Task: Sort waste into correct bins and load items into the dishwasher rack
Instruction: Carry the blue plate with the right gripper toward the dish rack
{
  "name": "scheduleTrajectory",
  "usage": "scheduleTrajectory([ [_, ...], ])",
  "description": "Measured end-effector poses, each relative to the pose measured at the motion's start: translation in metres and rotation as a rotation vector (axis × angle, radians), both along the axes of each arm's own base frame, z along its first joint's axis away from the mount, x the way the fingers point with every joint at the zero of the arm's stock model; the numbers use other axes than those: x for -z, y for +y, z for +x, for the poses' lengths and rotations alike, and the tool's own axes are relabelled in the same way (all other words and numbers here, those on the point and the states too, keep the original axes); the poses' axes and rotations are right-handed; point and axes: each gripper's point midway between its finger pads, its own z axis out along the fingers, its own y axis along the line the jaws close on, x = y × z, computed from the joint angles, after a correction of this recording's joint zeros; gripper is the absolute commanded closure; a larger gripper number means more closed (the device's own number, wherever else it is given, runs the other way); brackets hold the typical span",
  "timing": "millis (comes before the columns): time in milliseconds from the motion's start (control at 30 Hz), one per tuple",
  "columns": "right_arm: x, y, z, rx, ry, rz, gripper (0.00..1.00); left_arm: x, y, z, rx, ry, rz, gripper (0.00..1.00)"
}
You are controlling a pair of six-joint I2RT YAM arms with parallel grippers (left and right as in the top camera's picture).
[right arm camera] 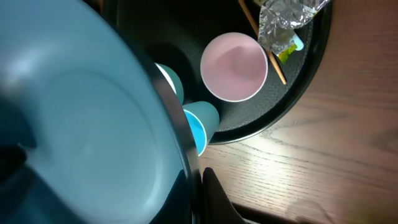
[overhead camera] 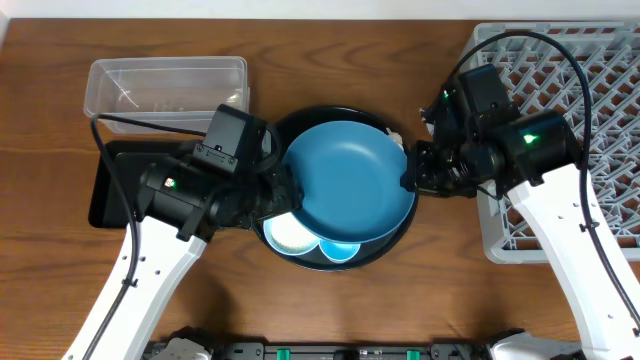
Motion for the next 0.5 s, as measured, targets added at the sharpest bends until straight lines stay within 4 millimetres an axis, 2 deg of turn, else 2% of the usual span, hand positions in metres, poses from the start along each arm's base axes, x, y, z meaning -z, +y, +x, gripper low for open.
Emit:
scheduleTrajectory([
  [167,-0.001,-0.007,0.003,0.021,-0.006,-0.021,0.99,0.001,0.003,0.001,-0.010,-0.005,0.018,0.30],
  [233,-0.006,-0.016,0.006,0.046,-0.014,-0.033,0.99,0.001,0.004,0.002,-0.013,-0.010,0.022,0.29],
  [267,-0.012,-0.022,0.009,0.068,-0.024,-0.037,0.99,0.000,0.003,0.004,-0.013,-0.020,0.018,0.26],
  [500,-0.028,-0.043,0.015,0.135,-0.037,-0.042,0.99,-0.012,-0.005,0.017,-0.013,-0.070,-0.044,0.23],
])
